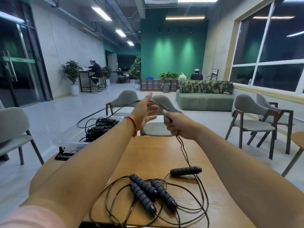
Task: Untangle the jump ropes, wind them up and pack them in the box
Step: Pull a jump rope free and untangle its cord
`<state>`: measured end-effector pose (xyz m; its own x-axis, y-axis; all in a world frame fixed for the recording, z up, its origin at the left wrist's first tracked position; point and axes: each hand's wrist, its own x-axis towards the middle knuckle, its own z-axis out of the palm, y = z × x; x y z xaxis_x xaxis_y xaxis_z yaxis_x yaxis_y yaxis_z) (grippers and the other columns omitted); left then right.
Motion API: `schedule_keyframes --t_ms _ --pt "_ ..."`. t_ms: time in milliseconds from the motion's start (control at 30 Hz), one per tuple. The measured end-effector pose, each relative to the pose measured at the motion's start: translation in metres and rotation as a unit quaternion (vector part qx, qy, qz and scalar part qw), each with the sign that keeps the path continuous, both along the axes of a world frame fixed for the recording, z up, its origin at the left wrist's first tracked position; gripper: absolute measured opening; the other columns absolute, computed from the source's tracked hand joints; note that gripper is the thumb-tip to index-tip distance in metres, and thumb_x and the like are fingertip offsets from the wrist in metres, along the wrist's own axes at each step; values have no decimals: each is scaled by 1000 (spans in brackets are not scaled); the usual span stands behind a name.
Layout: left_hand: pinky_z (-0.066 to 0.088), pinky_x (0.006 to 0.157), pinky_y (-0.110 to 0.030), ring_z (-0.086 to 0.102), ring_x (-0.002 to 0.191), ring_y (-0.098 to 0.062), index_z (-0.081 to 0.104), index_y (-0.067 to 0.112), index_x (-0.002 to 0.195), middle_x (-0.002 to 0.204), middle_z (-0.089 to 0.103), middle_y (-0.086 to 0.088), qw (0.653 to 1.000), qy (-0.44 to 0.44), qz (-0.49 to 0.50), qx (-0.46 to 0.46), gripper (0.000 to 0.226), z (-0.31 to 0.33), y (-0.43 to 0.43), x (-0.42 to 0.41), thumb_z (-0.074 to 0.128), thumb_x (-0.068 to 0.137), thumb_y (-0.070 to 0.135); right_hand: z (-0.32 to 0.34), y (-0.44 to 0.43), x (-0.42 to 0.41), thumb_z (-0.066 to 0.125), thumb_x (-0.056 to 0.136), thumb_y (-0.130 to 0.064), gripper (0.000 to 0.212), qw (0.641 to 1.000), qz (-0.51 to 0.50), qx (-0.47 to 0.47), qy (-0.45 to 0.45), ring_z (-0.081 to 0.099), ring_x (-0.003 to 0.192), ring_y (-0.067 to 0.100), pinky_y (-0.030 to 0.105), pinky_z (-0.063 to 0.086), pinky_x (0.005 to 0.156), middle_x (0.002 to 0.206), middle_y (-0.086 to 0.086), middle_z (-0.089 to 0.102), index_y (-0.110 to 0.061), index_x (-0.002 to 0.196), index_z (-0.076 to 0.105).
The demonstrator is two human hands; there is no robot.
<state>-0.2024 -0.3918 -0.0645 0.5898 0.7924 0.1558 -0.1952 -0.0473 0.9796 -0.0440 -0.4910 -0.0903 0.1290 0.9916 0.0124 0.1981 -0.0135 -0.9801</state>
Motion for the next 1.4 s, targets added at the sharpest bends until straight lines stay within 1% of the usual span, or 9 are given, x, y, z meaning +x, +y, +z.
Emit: schedule_keyframes --t_ms 167,300,533,633,733,833,1100,1267,1400 --pt "42 113 -46 61 131 -16 65 20 135 131 72 2 965 131 -210 86 46 -48 -37 13 63 93 39 41 15 -15 47 113 -45 45 987 -32 92 126 28 52 11 24 28 48 62 -5 34 -21 75 51" --pt "45 114 -50 70 118 -25 67 7 115 119 77 -10 957 215 -154 118 30 -61 -62 34 45 112 27 50 31 -18 52 112 -42 37 984 -58 107 129 39 56 12 26 39 57 65 -4 43 -17 86 60" --pt "65 67 -45 75 93 -36 61 -1 112 103 74 -23 998 48 28 11 38 -9 -29 35 34 115 25 1 5 7 60 96 -71 61 998 -10 17 -67 69 124 29 51 51 108 128 4 75 -26 137 65" --pt "64 60 -39 70 87 -32 55 2 107 88 67 -18 999 -35 15 -37 34 20 -21 26 32 116 26 -24 -4 26 56 100 -68 60 991 66 -90 -76 71 121 32 46 48 103 122 5 77 -17 131 67" --pt "66 68 -39 74 92 -31 57 5 106 93 72 -17 999 -27 46 0 36 40 -11 24 33 116 31 -33 -1 24 49 109 -54 49 992 43 -105 -54 60 64 24 40 58 77 72 5 54 -15 85 65" --pt "61 94 -48 71 110 -28 62 10 116 120 72 -14 993 61 48 84 42 32 -5 26 41 112 47 -10 10 19 47 110 -53 50 994 -67 -43 71 24 49 11 24 21 45 65 -6 31 -27 68 44" --pt "43 116 -54 65 128 -31 60 3 133 131 71 -15 925 206 -310 72 48 -56 -51 32 49 108 43 69 35 6 49 111 -47 50 962 -148 92 210 23 42 8 21 16 34 58 -7 31 -25 67 43" --pt "64 85 -52 74 78 -32 55 9 98 80 68 -15 960 156 -229 35 32 -39 -60 30 40 114 32 65 28 10 62 106 -42 30 975 -118 83 169 42 51 9 21 40 48 65 -6 47 -19 89 55" --pt "60 75 -44 52 53 -19 54 14 88 59 46 1 994 31 -101 -9 35 0 -36 32 40 114 33 22 10 11 62 91 -72 82 989 67 22 132 66 82 23 39 57 82 90 5 65 -2 133 58"
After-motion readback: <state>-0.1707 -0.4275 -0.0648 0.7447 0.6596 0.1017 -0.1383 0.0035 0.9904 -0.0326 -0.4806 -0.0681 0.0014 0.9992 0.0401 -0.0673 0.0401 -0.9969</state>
